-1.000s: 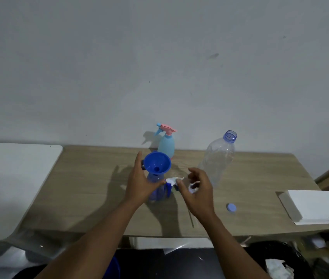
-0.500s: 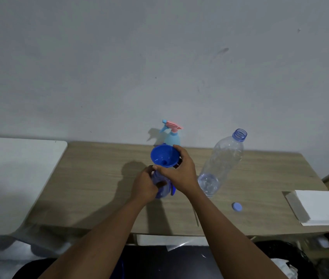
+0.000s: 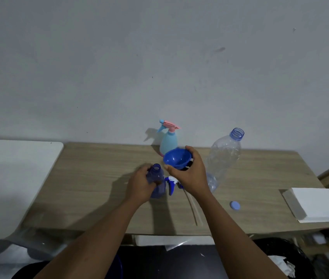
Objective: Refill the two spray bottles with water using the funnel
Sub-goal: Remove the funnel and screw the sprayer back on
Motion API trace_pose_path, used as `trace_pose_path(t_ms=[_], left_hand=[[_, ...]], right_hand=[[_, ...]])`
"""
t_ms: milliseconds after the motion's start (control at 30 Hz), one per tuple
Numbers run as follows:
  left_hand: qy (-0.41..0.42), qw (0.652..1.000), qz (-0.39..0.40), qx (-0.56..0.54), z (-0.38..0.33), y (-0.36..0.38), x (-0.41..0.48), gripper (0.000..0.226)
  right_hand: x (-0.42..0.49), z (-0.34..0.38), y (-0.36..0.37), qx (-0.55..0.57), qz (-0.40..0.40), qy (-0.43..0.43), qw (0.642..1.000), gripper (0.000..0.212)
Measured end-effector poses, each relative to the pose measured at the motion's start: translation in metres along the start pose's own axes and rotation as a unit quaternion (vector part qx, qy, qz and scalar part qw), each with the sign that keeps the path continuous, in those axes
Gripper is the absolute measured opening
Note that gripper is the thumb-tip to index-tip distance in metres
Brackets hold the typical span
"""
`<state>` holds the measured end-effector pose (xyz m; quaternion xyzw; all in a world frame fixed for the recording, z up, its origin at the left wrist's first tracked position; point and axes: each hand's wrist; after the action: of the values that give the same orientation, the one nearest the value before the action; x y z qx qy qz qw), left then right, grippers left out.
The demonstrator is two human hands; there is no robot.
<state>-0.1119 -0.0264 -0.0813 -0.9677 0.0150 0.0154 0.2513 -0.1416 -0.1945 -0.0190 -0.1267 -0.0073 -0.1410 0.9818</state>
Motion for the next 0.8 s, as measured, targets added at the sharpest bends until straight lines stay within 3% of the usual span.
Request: trace_pose_path(t_ms=[133,233,400,500,633,800], left_hand=[[0.007,1.0,-0.005,0.013,0.008,-0.007,0.006,0.054],[0.007,1.0,-0.004,0.005,0.011,-0.008,0.009,0.052],[0.024,1.0,-0.002,0.004,0.015,-0.006,0.009,0.054],[0.024,1.0,0.0,-0.002,0.016,-0.006,0.01,0.054],[0.022,1.0,-0.001,-0.006,0.016,-0.006,0.01,0.054],[0.026,1.0,0.0,-0.015,0.018,-0.006,0.01,0.054]], right_hand=[[-0.021,-0.04,-0.015,-0.212,0.1,0.035,0.971,0.098],[-0.034,-0.059,-0.019,-0.286,0.171,0.08,0.94,0.098],[-0.031,-0.067,-0.005,-0.465,0.253,0.08,0.844,0.084],[-0.024,-0.072,0.002,-0.51,0.272,0.082,0.812,0.078],[-0.021,-0.079,0.008,-0.517,0.286,0.086,0.802,0.079],[-0.021,-0.089,0.012,-0.485,0.258,0.09,0.831,0.085]])
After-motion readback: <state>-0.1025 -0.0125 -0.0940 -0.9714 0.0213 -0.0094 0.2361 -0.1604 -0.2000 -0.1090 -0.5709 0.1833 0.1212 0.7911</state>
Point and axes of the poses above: each hand's wrist, its own x-axis towards the middle knuckle, its own y-axis out of the palm, z = x × y, and after that the axes turned 1 degree about y, right-handed
